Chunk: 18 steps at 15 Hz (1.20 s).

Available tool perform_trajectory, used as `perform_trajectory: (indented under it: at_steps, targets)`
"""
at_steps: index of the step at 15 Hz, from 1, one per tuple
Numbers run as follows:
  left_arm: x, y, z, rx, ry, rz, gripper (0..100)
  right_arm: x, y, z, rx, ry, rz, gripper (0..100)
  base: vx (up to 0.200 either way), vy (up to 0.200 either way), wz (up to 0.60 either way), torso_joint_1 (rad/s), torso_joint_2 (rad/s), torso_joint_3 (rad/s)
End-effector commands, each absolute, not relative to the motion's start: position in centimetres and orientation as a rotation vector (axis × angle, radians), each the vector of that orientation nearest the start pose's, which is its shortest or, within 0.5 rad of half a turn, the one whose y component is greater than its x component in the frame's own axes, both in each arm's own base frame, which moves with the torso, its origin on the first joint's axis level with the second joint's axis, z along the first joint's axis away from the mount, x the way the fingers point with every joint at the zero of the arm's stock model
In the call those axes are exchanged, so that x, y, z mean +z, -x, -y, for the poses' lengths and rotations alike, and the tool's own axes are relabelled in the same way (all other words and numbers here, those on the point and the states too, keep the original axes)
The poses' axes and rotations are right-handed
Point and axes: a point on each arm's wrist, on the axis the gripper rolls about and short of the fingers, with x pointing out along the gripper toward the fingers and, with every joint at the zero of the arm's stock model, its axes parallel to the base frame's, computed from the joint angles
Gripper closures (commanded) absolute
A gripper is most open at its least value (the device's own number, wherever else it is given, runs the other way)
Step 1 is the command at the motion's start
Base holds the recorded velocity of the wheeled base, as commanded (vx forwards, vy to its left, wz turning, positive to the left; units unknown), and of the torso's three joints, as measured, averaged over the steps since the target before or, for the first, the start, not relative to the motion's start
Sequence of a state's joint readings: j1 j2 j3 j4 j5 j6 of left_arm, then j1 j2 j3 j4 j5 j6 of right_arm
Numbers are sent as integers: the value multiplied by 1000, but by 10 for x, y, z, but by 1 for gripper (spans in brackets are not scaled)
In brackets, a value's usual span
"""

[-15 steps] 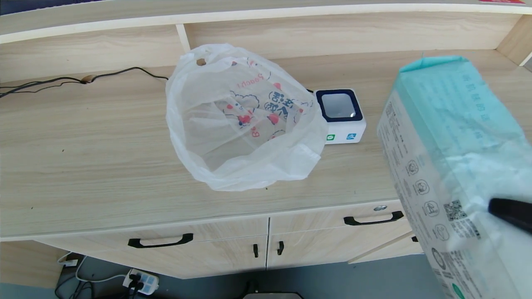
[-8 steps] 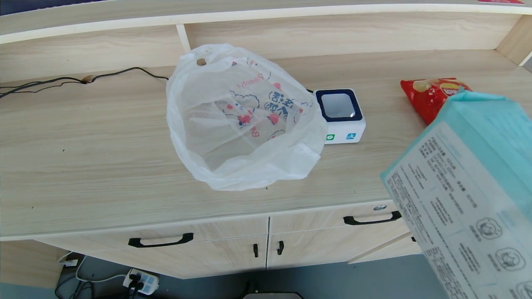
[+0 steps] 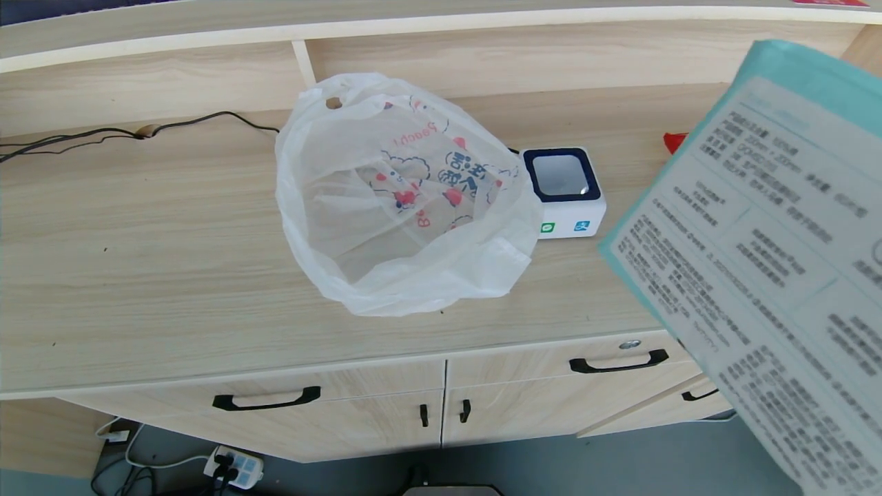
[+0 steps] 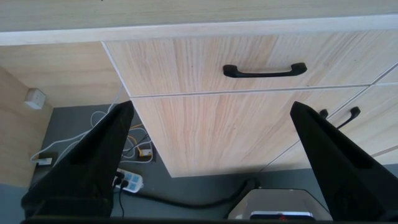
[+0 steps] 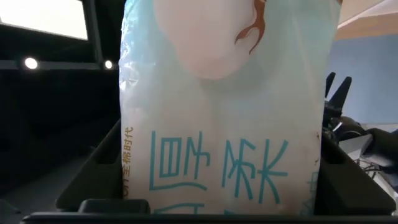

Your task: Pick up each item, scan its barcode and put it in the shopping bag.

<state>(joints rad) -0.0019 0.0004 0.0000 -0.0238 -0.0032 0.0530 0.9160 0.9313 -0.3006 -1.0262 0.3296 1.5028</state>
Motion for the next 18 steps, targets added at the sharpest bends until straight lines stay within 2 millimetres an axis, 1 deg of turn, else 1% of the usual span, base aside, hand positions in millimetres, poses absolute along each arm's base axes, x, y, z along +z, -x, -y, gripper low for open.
perform_trajectory:
  at_steps: [1,2,3,5,6,7,9,10,12,14,16,18]
  targets:
    - [78,23,0,-4,-54,25,0,247,-76,-109,1260,-1480,-688,100,0,0,0,0,0,0]
    - [78,23,0,-4,-54,25,0,253,-78,-111,1258,-1542,-722,100,0,0,0,0,0,0]
    - [78,23,0,-4,-54,25,0,255,-82,-114,1246,-1568,-740,100,0,0,0,0,0,0]
    - [78,23,0,-4,-54,25,0,262,-103,-133,1204,-1578,-743,100,0,0,0,0,0,0]
    - [78,23,0,-4,-54,25,0,261,-108,-134,1191,-1577,-747,100,0,0,0,0,0,0]
    - [78,23,0,-4,-54,25,0,262,-110,-131,1190,-1581,-756,100,0,0,0,0,0,0]
    - [78,23,0,-4,-52,26,0,270,-129,-120,1133,-1725,-743,100,0,0,0,0,0,0]
    - [78,23,0,-4,-52,26,0,273,-140,-115,1113,-1768,-699,100,0,0,0,0,0,0]
    - [78,23,0,-4,-55,26,0,274,-160,-113,1141,-1747,-666,100,0,0,0,0,0,0]
    - [78,23,0,-4,-55,26,0,280,-174,-117,1186,-1780,-656,100,0,0,0,0,0,0]
    - [78,23,0,-4,-55,26,0,286,-181,-116,1217,-1854,-668,100,0,0,0,0,0,0]
    - [78,23,0,-4,-58,26,0,285,-187,-108,1222,-1928,-656,100,0,0,0,0,0,0]
